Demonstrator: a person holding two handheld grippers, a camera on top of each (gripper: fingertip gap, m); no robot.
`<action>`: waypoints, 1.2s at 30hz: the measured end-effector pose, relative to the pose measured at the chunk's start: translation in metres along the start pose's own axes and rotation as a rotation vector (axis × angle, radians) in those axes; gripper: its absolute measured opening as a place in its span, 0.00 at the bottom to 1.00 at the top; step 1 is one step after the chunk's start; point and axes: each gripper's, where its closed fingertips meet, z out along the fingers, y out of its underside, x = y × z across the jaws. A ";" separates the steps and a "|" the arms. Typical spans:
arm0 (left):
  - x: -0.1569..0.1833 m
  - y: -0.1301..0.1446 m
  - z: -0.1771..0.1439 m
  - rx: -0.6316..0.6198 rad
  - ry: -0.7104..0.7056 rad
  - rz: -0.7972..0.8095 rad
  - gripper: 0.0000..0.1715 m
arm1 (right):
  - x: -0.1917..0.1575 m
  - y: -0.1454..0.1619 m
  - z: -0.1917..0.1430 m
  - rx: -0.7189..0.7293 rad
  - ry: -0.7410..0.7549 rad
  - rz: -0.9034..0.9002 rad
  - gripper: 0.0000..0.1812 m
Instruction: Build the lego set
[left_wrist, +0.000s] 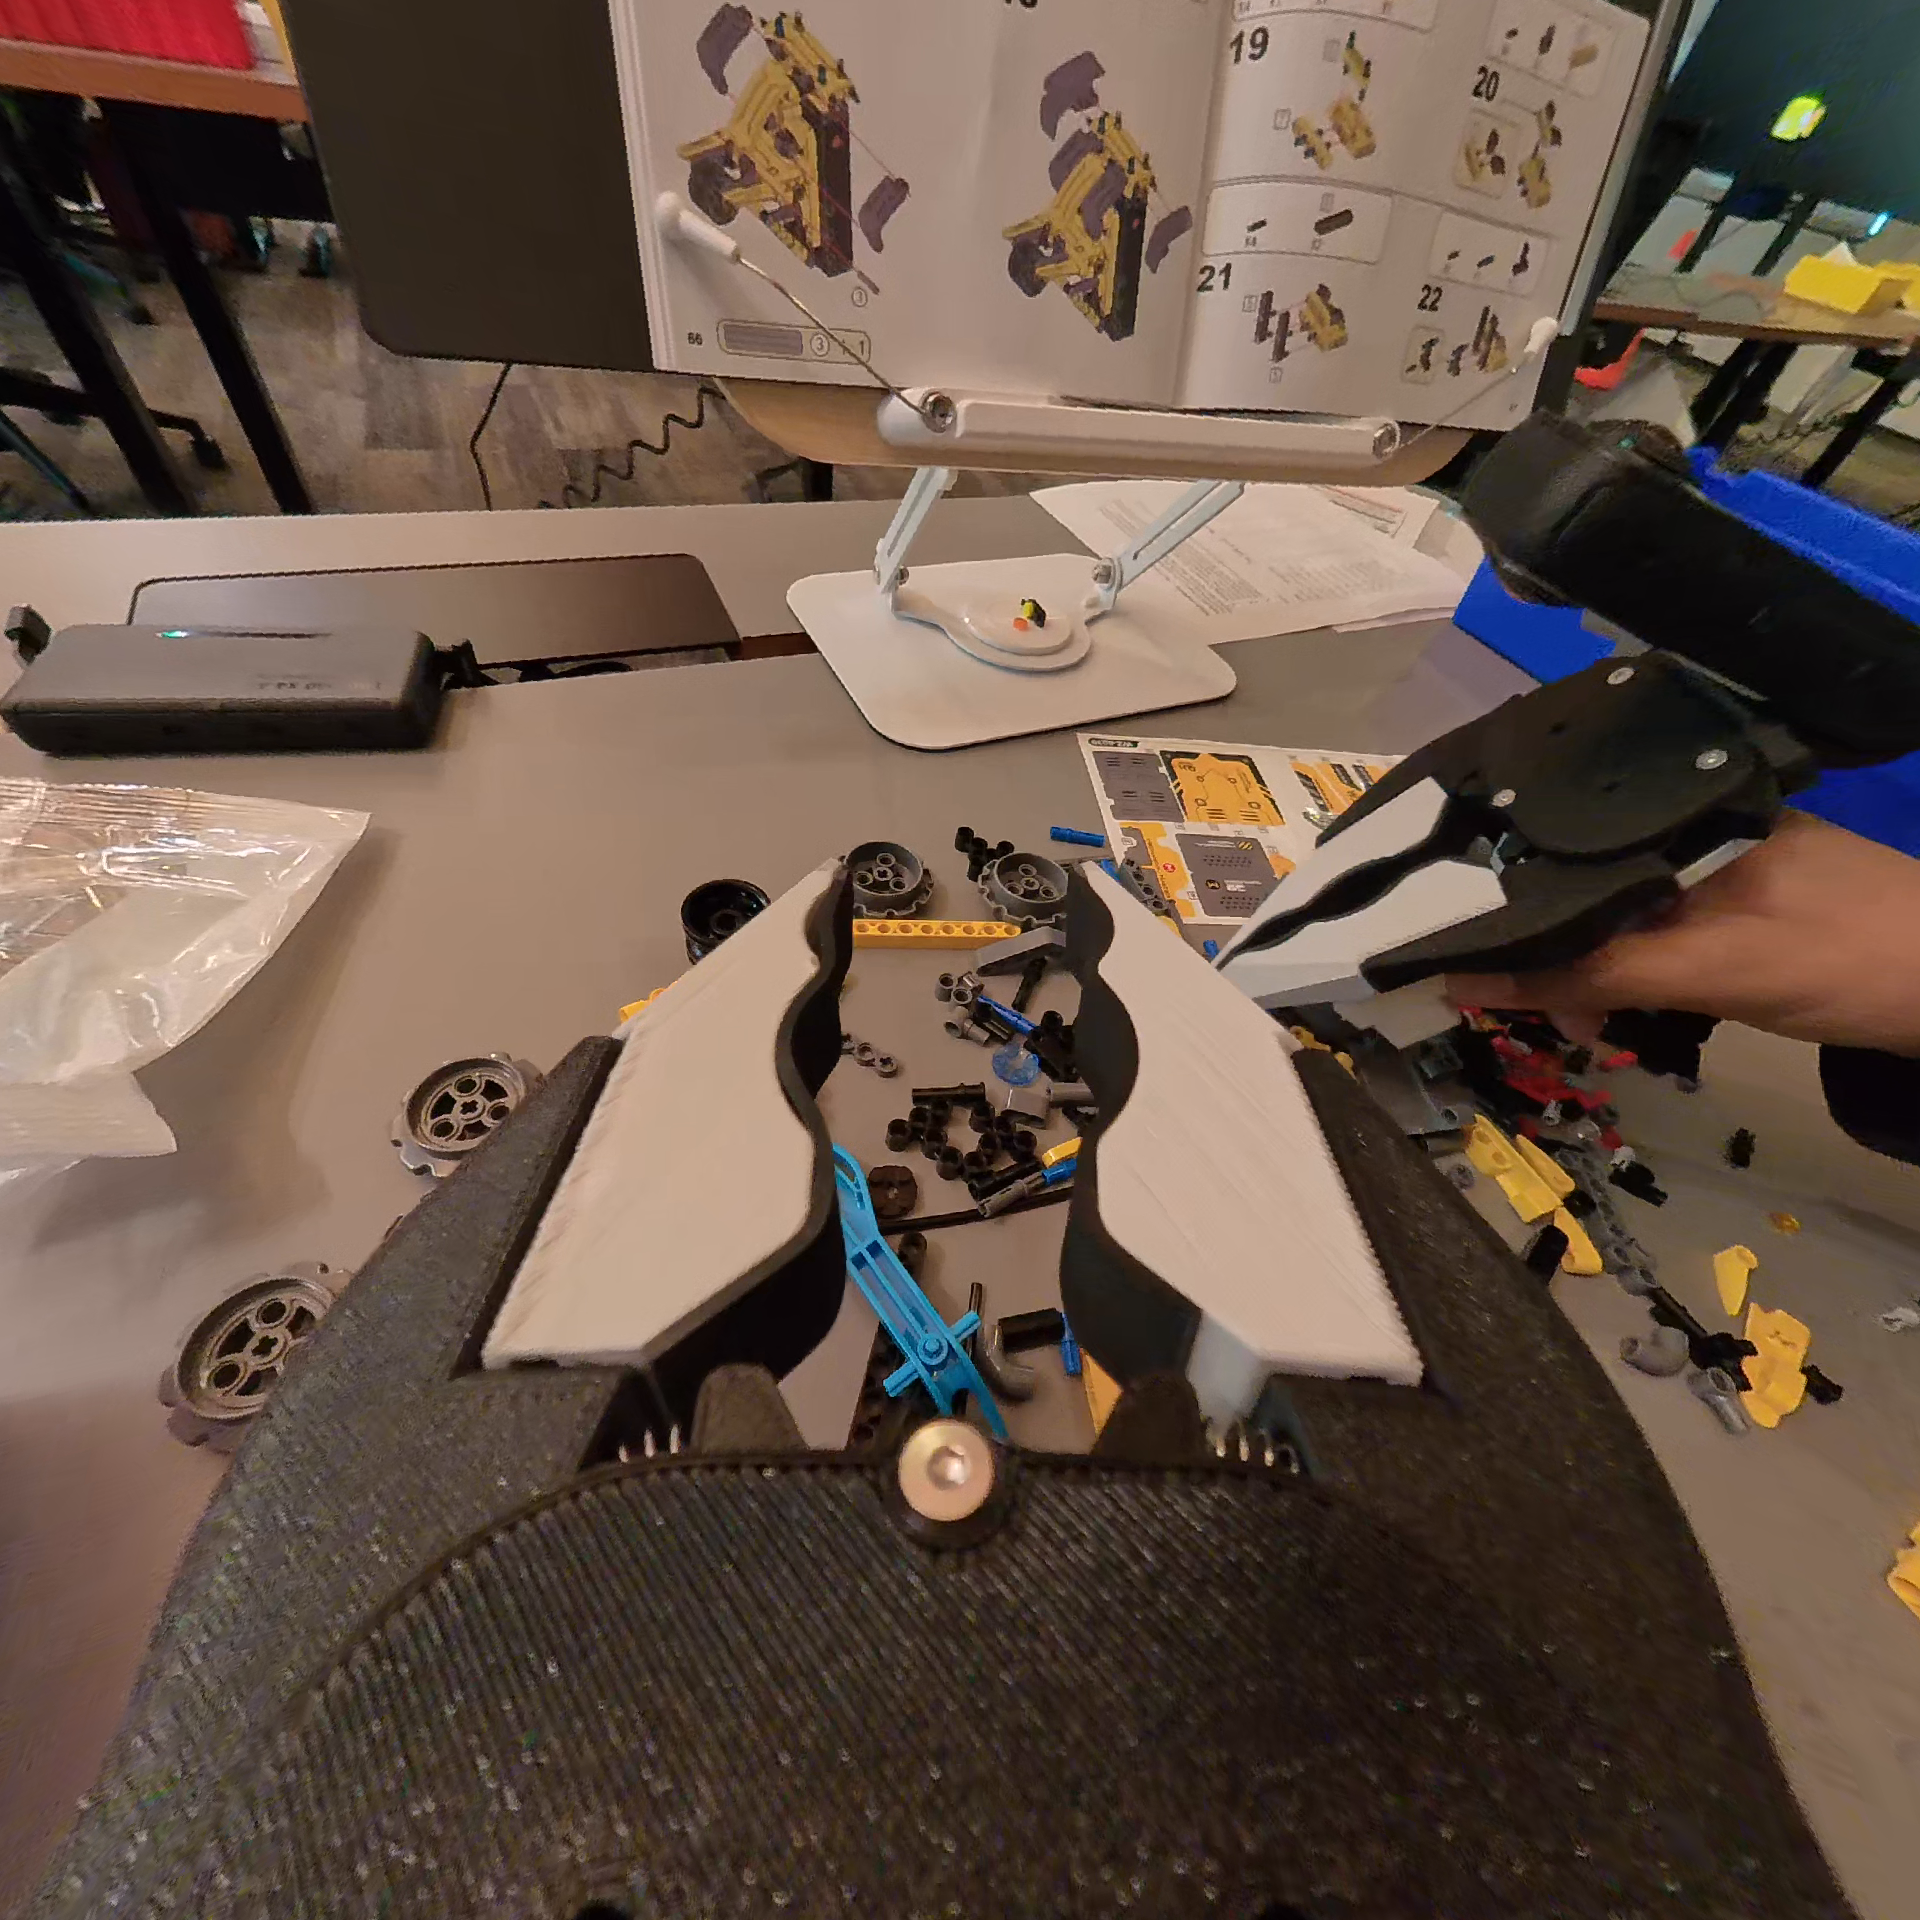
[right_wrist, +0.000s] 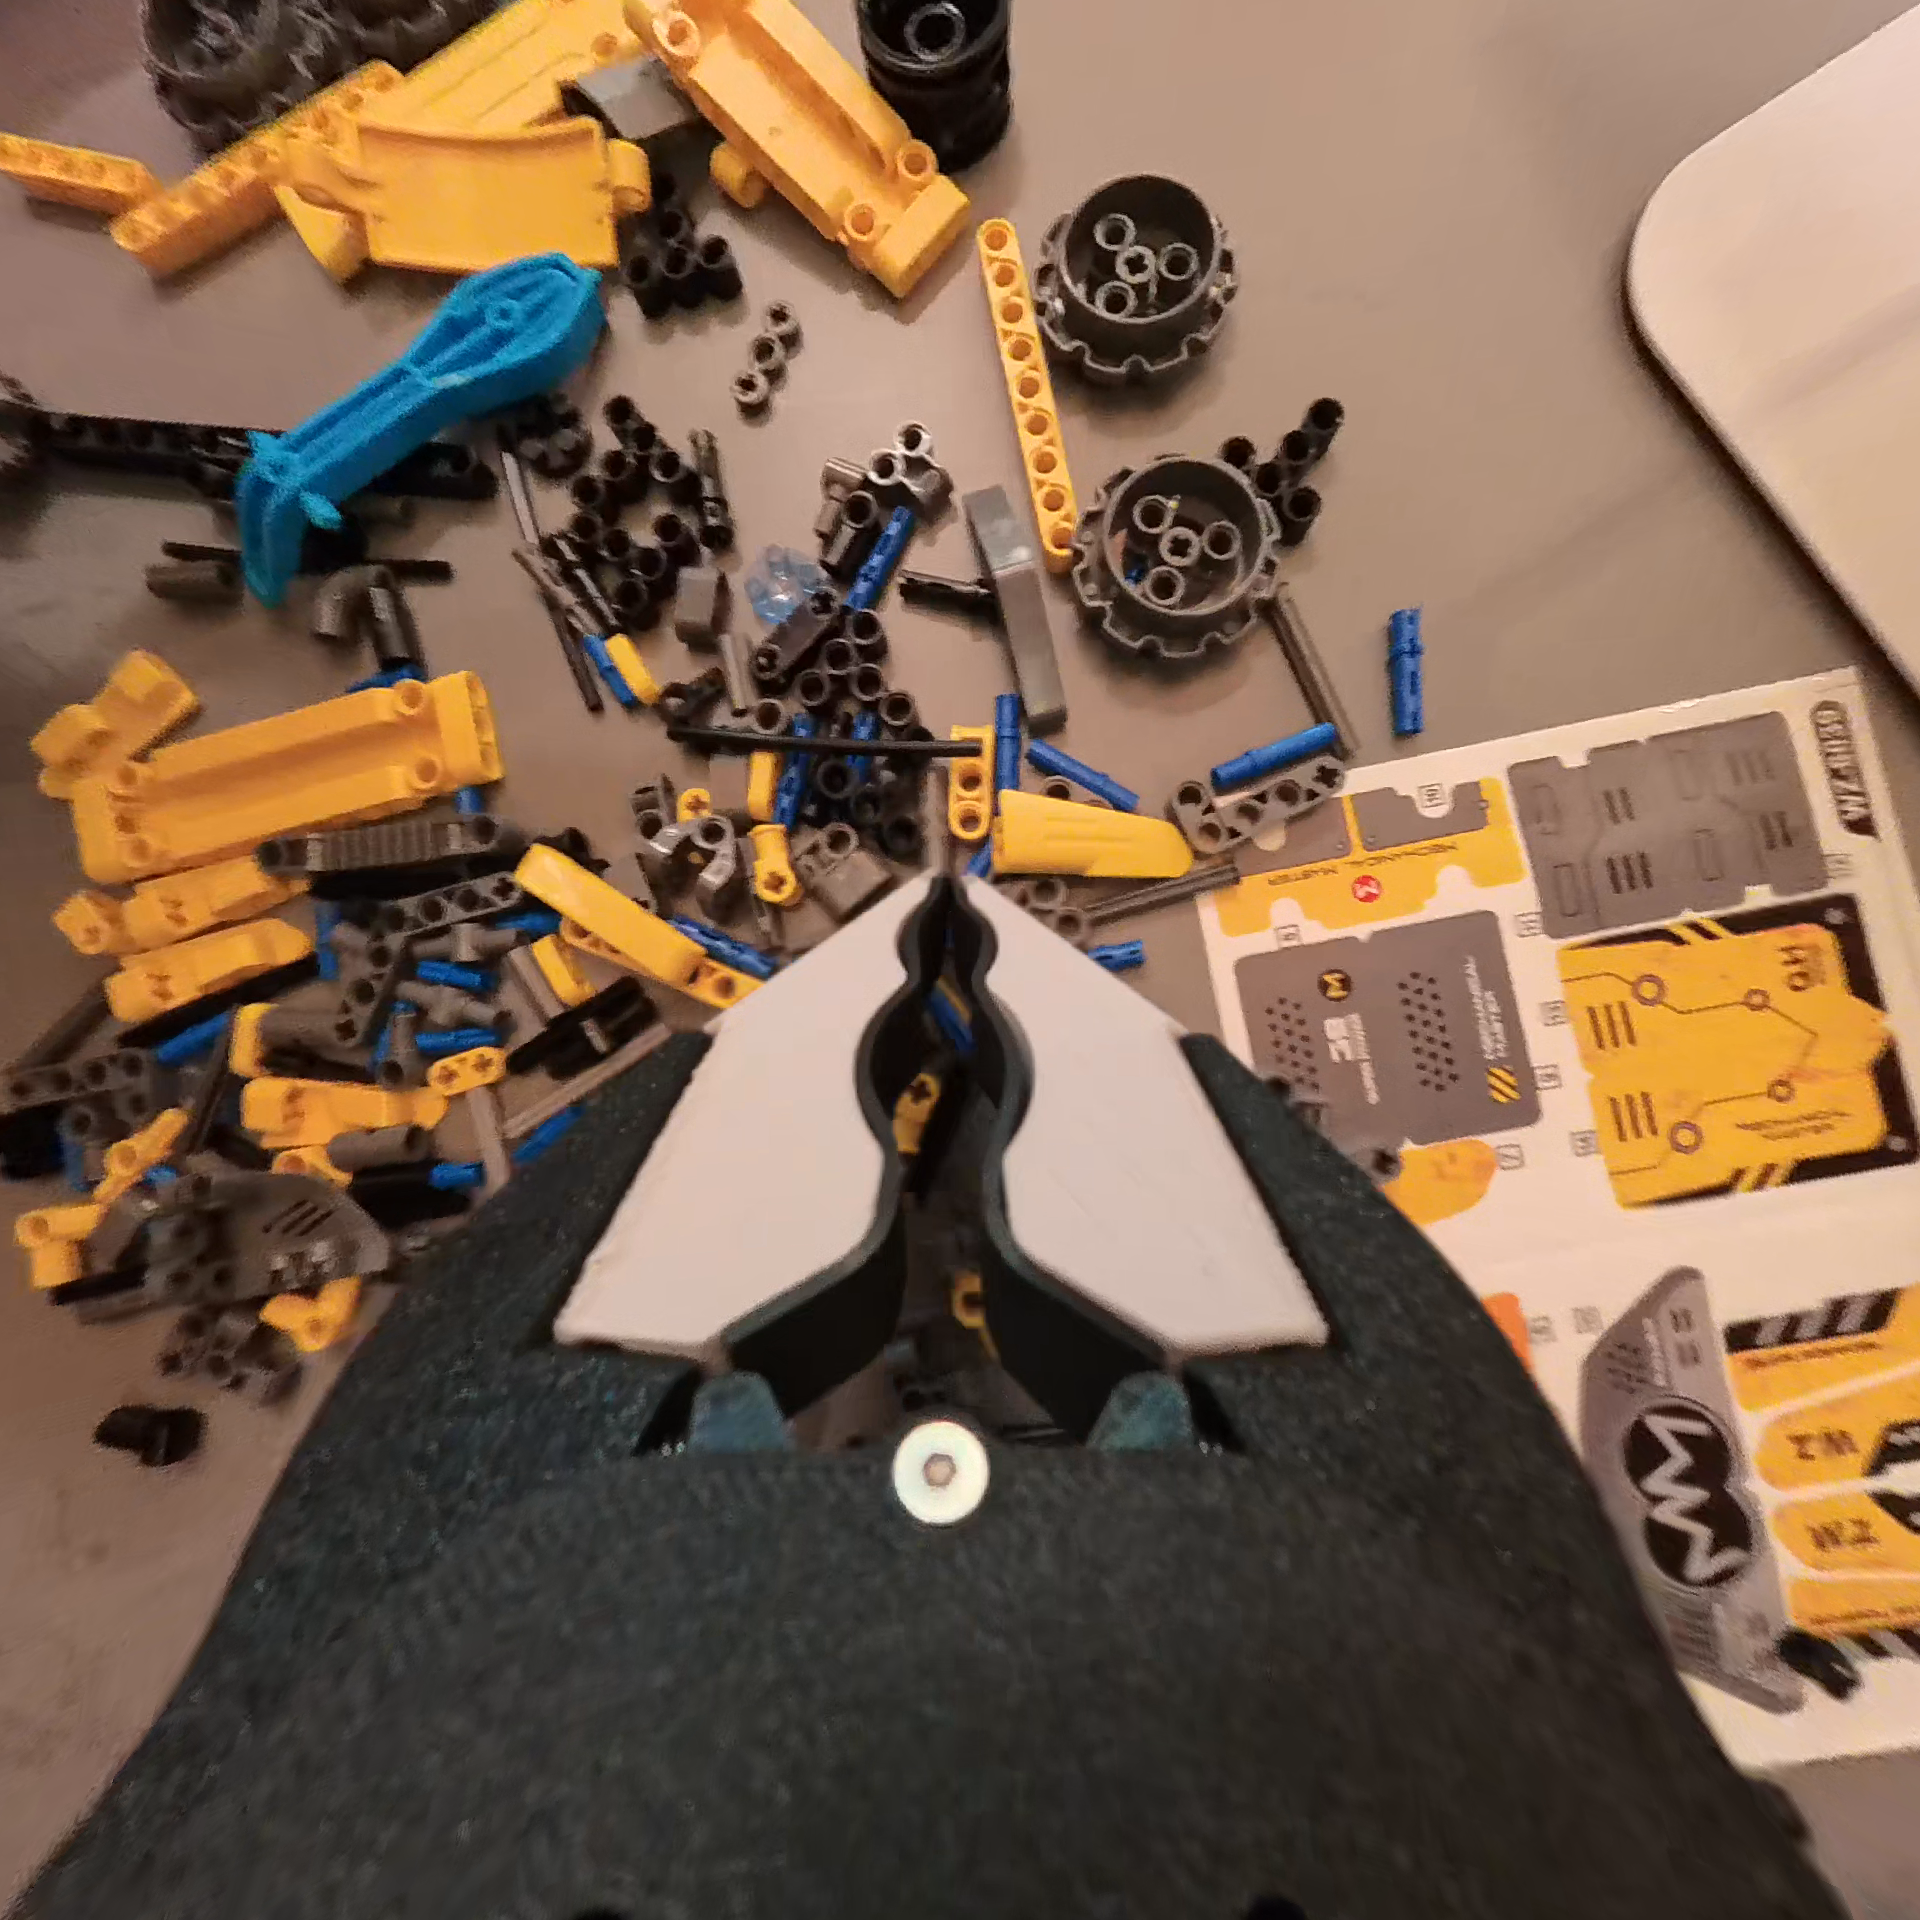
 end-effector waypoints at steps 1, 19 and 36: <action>0.000 0.000 0.000 0.001 -0.003 0.002 0.23 | 0.003 0.000 0.001 -0.007 0.018 -0.012 0.00; 0.006 -0.001 0.000 0.002 0.019 0.004 0.25 | 0.007 0.002 -0.004 -0.060 0.123 -0.121 0.03; 0.008 0.000 0.000 0.001 0.014 0.036 0.25 | 0.012 0.004 0.006 -0.078 0.052 -0.041 0.03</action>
